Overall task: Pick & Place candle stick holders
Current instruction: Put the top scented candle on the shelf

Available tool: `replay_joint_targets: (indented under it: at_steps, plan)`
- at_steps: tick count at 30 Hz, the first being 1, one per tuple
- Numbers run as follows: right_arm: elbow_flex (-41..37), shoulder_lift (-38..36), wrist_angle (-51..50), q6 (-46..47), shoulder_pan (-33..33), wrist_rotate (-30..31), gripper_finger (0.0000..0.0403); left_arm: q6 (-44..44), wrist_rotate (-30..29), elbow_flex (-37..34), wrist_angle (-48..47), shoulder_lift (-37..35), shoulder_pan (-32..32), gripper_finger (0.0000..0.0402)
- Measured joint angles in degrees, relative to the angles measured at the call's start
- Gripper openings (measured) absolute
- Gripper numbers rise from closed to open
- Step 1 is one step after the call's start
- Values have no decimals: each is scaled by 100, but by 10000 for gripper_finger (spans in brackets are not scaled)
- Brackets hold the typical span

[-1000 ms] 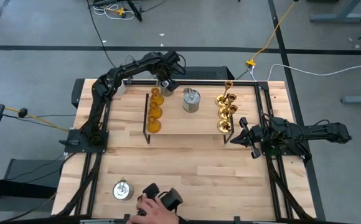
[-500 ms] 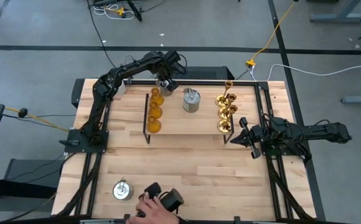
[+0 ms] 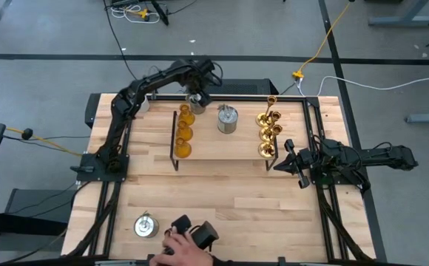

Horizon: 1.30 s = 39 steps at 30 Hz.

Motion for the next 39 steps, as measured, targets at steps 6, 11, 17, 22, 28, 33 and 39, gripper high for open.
replay_joint_targets:
  at_steps: [6,11,17,22,28,33,39]
  plan:
    - [0,0,0,0,1,-1,13,1,-93,-4,-45,128,-1,399]
    - [0,0,-2,0,1,-2,13,113,-154,-4,-96,137,-1,399]
    - [0,0,0,0,-1,-2,13,115,-115,-4,-102,137,-5,399]
    - [0,2,0,0,-1,-2,13,109,-55,-4,-110,137,-5,399]
    - [0,2,-1,0,0,-1,13,101,-57,-238,-84,137,-5,399]
    - [0,0,0,0,-1,0,13,93,-69,-589,-4,144,-27,399]
    - [0,1,0,0,0,-1,13,92,-61,-620,136,156,-29,399]
